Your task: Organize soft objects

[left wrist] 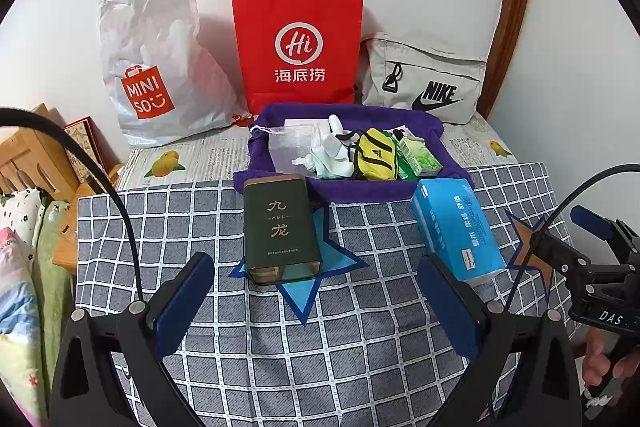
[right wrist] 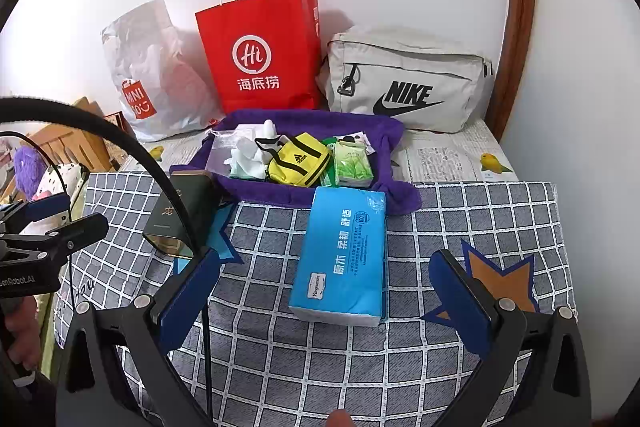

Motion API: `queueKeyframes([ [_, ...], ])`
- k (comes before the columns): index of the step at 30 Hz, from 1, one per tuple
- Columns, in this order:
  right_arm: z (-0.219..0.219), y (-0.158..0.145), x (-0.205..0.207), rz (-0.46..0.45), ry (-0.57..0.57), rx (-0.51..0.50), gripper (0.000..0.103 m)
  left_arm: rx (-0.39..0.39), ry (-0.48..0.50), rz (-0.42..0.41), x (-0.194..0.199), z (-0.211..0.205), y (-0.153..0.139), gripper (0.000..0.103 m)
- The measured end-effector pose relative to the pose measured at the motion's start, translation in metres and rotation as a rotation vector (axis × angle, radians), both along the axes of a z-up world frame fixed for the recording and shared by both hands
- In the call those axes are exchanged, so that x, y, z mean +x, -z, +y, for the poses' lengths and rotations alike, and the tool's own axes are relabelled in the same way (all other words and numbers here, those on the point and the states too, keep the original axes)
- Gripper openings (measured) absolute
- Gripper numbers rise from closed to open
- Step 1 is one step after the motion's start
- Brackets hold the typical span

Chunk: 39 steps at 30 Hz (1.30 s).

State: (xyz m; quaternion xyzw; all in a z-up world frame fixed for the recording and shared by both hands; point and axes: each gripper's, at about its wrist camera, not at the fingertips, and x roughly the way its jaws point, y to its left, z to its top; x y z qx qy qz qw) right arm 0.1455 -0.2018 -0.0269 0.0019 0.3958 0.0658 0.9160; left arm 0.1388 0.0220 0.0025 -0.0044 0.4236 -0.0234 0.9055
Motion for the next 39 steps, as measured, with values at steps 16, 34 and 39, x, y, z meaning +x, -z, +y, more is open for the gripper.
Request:
queueKeyframes([
  [16,0.0007,-0.0007,-0.0008,-0.002,-0.002,0.0,0.103,-0.002,-0.001,0.0,-0.0006,0.001,-0.0003,0.102],
  [34,0.0022,-0.0009,-0.0004,-0.001,-0.002,-0.001,0.103,-0.008,-0.003,-0.002,-0.0003,0.0022,0.0,0.102],
  [39,0.0039,-0.0005,-0.0008,-0.002,-0.002,-0.005,0.103,-0.008,-0.003,-0.002,-0.0001,0.0023,0.0001,0.102],
])
